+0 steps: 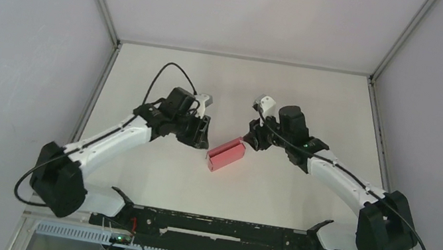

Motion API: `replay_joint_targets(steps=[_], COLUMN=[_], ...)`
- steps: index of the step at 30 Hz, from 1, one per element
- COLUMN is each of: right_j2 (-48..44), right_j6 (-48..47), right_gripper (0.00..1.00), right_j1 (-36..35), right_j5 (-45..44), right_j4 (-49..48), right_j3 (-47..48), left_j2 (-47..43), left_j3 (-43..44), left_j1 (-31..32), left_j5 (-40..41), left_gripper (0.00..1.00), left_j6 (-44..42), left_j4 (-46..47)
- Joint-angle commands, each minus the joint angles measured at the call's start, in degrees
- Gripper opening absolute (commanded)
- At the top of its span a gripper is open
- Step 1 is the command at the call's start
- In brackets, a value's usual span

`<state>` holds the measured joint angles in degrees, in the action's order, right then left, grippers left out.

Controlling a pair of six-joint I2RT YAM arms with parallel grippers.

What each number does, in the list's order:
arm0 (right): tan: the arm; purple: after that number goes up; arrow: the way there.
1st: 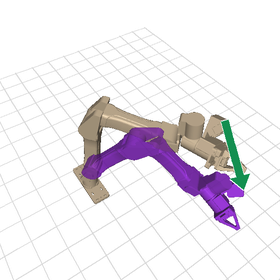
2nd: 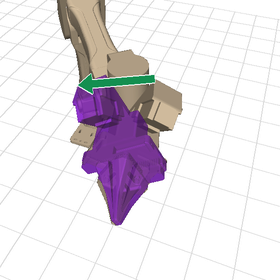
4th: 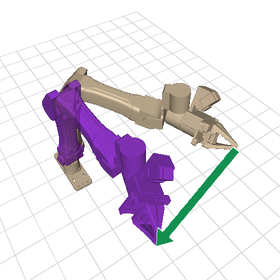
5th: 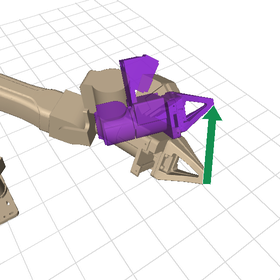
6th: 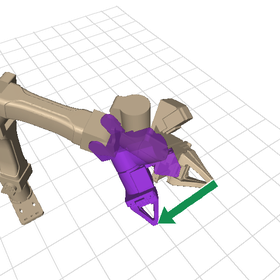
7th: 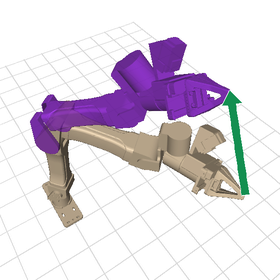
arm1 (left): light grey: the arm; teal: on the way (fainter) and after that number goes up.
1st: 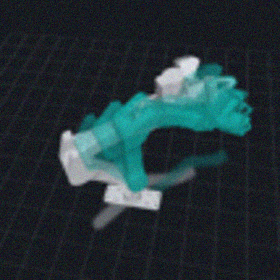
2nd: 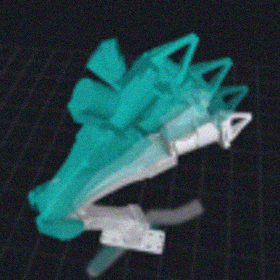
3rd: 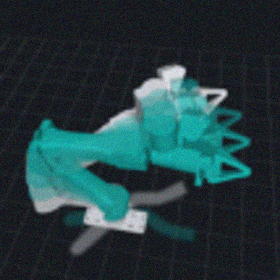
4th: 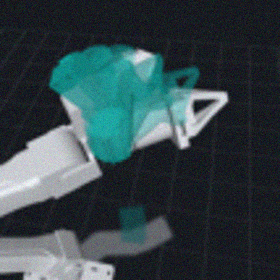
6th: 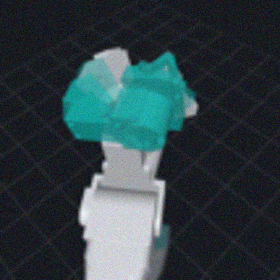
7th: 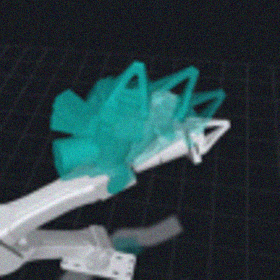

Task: Fold the paper box
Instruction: Close the paper box at the center of the board.

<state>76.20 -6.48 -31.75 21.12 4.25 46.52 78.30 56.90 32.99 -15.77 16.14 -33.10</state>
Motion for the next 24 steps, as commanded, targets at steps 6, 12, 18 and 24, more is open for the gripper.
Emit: replay_joint_targets(steps=[6,12,18,24], right_j2=[6.4,16.5,22.6,25.6], right_j6=[-3.7,-3.2,-1.2,-0.5], right_gripper=[0.46,0.44,0.41,0.4], right_j1=[1.6,1.6,2.0,1.6], right_j5=[-1.4,-1.7,0.8,2.7], right_j4=[10.2,11.0,10.0,8.1], right_j3=[17.9,24.6,24.8,24.3], left_j2=[-24.8,-29.7,-25.3,-19.7], left_j3=[-1.0,-12.4,-21.0,-24.2], left_j1=[6.9,23.0,33.0,33.3], left_j5=[11.5,18.7,25.5,33.5], left_gripper=[0.34,0.3,0.28,0.29], left_j6=[12.9,24.4,32.5,36.1], left_j4=[-3.1,7.0,20.0,24.3])
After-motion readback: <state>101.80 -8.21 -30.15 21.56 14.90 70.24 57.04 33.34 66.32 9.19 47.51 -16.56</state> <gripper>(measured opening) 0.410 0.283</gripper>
